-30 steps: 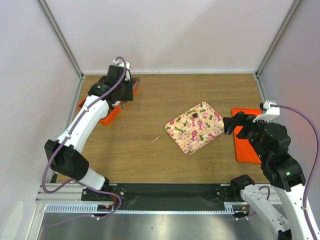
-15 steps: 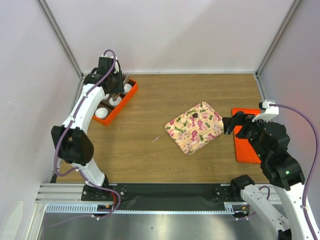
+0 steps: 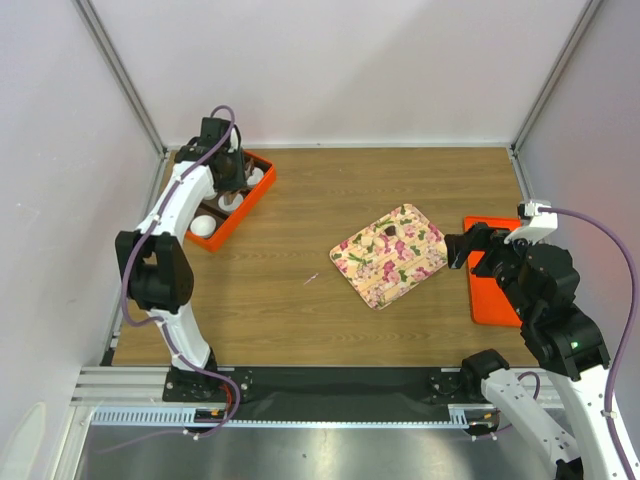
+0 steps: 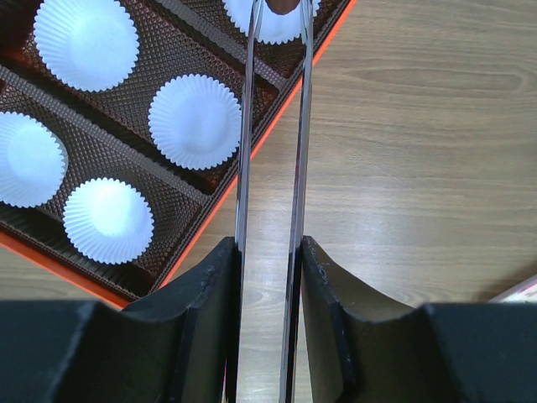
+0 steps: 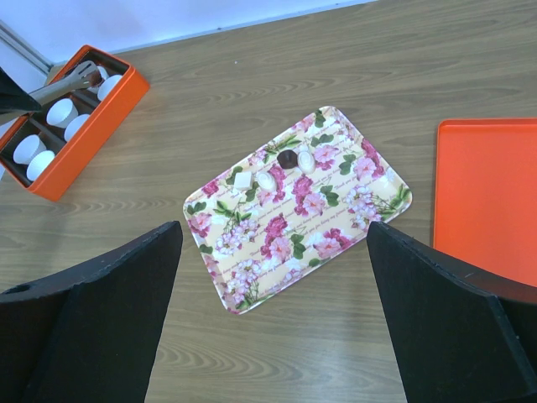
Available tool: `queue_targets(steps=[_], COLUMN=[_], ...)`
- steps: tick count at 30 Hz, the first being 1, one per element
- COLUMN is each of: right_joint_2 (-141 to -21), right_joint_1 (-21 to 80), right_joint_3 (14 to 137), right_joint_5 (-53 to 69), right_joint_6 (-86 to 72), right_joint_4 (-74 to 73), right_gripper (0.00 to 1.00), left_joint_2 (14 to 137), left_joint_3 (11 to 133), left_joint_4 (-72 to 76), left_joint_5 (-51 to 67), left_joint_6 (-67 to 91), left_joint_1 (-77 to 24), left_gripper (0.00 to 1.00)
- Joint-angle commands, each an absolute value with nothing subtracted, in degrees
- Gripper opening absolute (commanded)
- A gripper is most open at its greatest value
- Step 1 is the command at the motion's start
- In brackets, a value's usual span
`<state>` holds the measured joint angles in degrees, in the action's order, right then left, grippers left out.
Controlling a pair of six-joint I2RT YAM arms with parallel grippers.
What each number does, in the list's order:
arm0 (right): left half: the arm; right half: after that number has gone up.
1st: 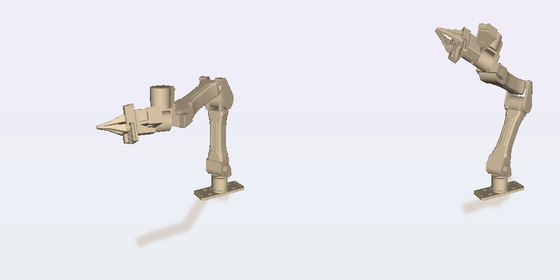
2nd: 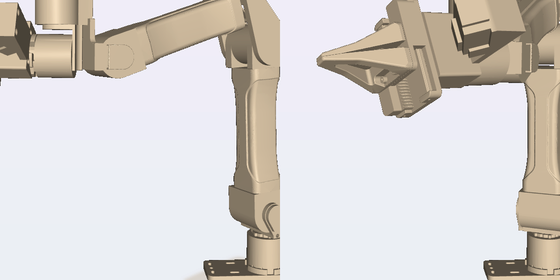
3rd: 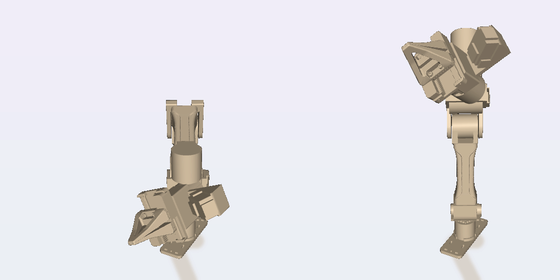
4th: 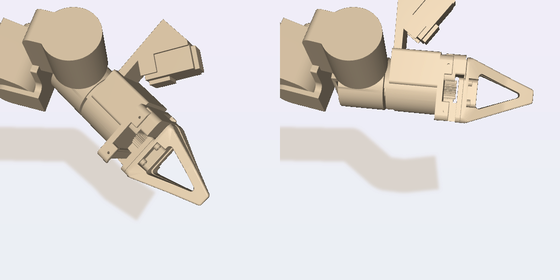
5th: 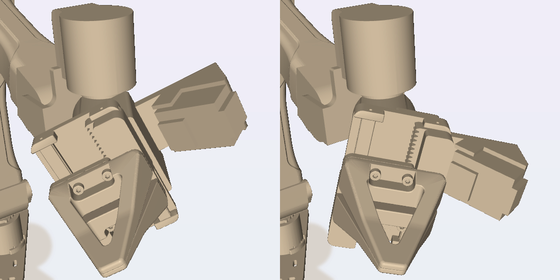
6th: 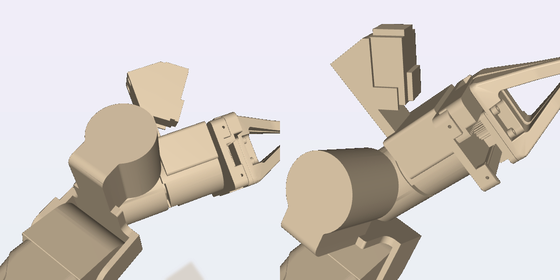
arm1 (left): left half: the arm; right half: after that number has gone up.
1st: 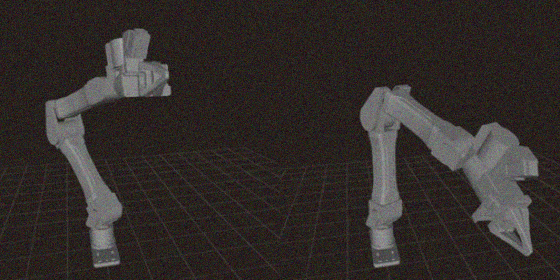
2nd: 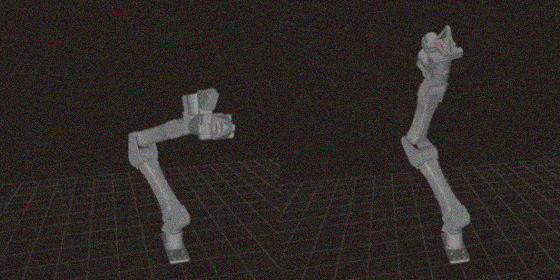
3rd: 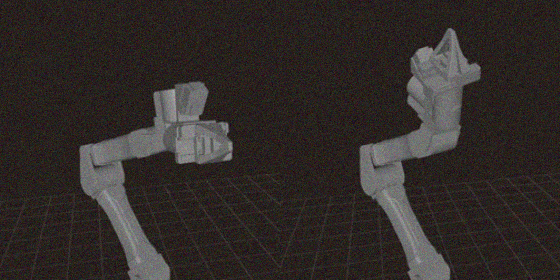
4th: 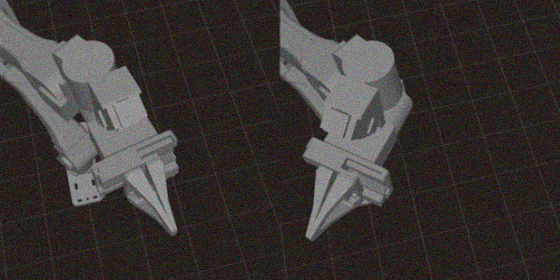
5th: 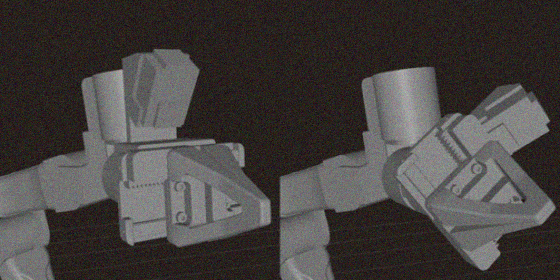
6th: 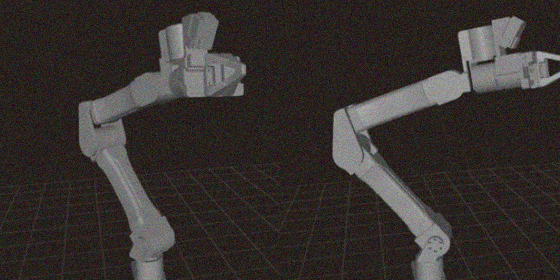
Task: Pack the chocolate
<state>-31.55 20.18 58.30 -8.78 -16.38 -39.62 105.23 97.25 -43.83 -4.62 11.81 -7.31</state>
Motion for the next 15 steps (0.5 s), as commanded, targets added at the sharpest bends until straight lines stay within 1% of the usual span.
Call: queue_targets(steps=[1,15], right_joint_2=[-31.82,-32.17], right_joint_1=[20.30,20.30], right_joint_3=[59.94,59.94], right_joint_5=[-9.67,-9.93], right_joint_6=[-15.47,-15.47], right_joint_4=[-38.94,-38.58], right_gripper=[1.00,1.00], left_joint_2=[105.73,111.09], left_joint_3=[100.46,103.71], left_joint_4=[-41.31,-41.92], left_joint_5=[-5.27,-6.06], left_joint_6=[9.67,8.61], left_joint_1=[-6.94,-6.86], left_gripper=[0.39,0.41])
